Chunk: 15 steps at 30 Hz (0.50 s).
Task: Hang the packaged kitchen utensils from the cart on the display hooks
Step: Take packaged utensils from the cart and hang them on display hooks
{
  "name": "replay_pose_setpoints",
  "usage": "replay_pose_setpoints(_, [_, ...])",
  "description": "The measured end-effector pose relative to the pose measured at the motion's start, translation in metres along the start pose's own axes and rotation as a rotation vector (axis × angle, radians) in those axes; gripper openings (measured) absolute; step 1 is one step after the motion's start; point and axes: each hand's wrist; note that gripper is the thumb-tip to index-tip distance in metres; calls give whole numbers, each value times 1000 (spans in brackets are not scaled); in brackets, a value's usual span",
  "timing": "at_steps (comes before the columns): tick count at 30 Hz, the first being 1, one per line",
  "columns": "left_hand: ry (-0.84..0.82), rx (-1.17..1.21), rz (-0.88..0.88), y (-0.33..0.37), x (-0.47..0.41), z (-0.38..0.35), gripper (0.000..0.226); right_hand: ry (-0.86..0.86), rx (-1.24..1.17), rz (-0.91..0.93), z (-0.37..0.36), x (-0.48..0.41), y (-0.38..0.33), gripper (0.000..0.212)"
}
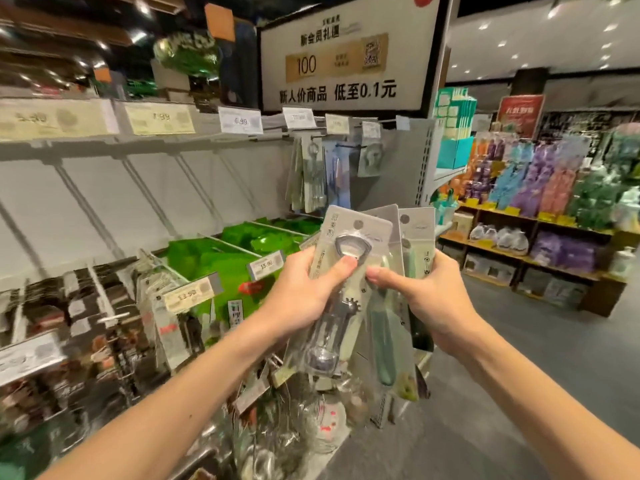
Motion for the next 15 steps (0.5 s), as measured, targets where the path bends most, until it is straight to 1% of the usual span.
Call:
replay_pose_setpoints(3, [27, -36, -1, -14, -42, -11, 18, -17, -2, 17, 3, -45, 16, 44])
replay_pose_setpoints(6, [106, -39, -31, -26, -82, -24, 22, -67, -19, 39, 5, -91, 30, 40])
replay_pose_setpoints(10, [219, -100, -59, -34, -133, -46, 21, -112, -57, 61, 11, -153, 35, 32])
replay_pose_setpoints(14, [354, -122, -77, -38, -180, -69, 13, -175, -80, 101, 17, -214, 36, 32])
replay_pose_setpoints(15, [381, -121, -83, -39, -189, -74, 14, -192, -84, 110, 16, -227, 37, 32])
Point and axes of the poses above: each hand's wrist, its own x-axis away from the middle knuckle, its own z-axis out of the back of the hand, y = z × x, and after that the axes turned 8 degrees about y, right-handed
